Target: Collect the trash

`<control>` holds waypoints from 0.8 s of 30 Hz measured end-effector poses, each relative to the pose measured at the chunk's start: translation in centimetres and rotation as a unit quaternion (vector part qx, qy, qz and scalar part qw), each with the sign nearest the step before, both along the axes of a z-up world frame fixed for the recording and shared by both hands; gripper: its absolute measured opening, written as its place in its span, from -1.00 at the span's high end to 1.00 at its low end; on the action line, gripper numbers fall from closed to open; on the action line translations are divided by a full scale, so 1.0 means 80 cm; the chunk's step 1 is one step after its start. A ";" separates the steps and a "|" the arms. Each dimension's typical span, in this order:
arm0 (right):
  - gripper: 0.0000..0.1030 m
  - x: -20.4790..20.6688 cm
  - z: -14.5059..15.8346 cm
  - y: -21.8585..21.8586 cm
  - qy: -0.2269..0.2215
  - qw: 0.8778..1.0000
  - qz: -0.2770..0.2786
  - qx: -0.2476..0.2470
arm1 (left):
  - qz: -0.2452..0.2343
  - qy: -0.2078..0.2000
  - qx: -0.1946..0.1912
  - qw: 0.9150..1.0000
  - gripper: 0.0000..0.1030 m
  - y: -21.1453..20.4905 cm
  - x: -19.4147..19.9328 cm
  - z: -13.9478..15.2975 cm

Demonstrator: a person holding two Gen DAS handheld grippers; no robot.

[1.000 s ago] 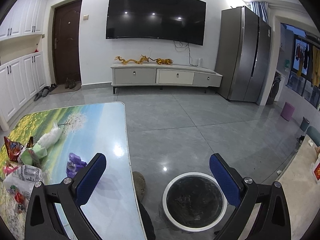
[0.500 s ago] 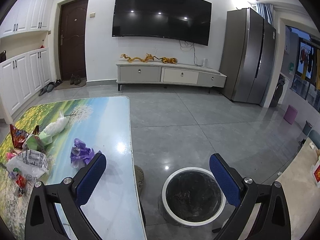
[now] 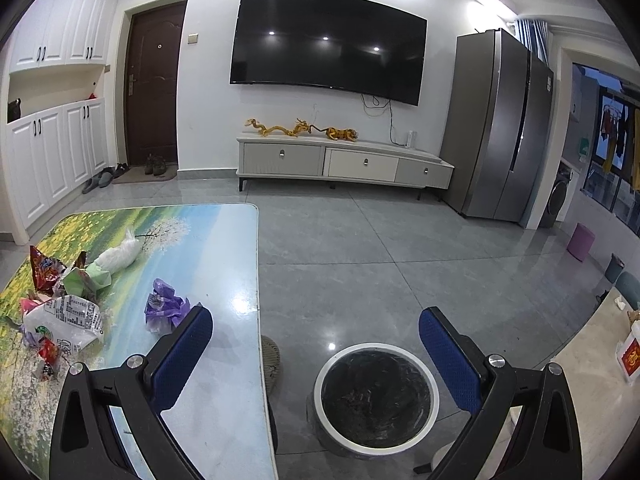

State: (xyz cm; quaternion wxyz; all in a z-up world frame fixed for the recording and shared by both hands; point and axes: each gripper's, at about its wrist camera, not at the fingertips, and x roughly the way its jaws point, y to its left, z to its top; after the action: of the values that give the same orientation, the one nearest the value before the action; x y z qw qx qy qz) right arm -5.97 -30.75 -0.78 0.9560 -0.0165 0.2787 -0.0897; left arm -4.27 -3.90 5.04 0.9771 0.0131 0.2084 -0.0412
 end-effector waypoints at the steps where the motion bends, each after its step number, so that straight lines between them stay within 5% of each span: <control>1: -1.00 -0.001 0.000 -0.003 -0.001 1.000 -0.002 0.001 | -0.002 0.002 0.001 1.000 -1.00 -0.004 0.000 -0.002; 24: -1.00 -0.016 -0.026 -0.031 0.016 0.999 -0.040 0.021 | -0.024 0.033 -0.001 0.999 -1.00 -0.010 0.007 -0.028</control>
State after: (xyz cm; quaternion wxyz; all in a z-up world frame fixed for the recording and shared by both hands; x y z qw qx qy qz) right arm -7.26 -33.23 -2.87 0.9473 0.0130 0.2960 -0.1217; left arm -3.71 -4.73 2.82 0.9684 0.0155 0.2401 -0.0654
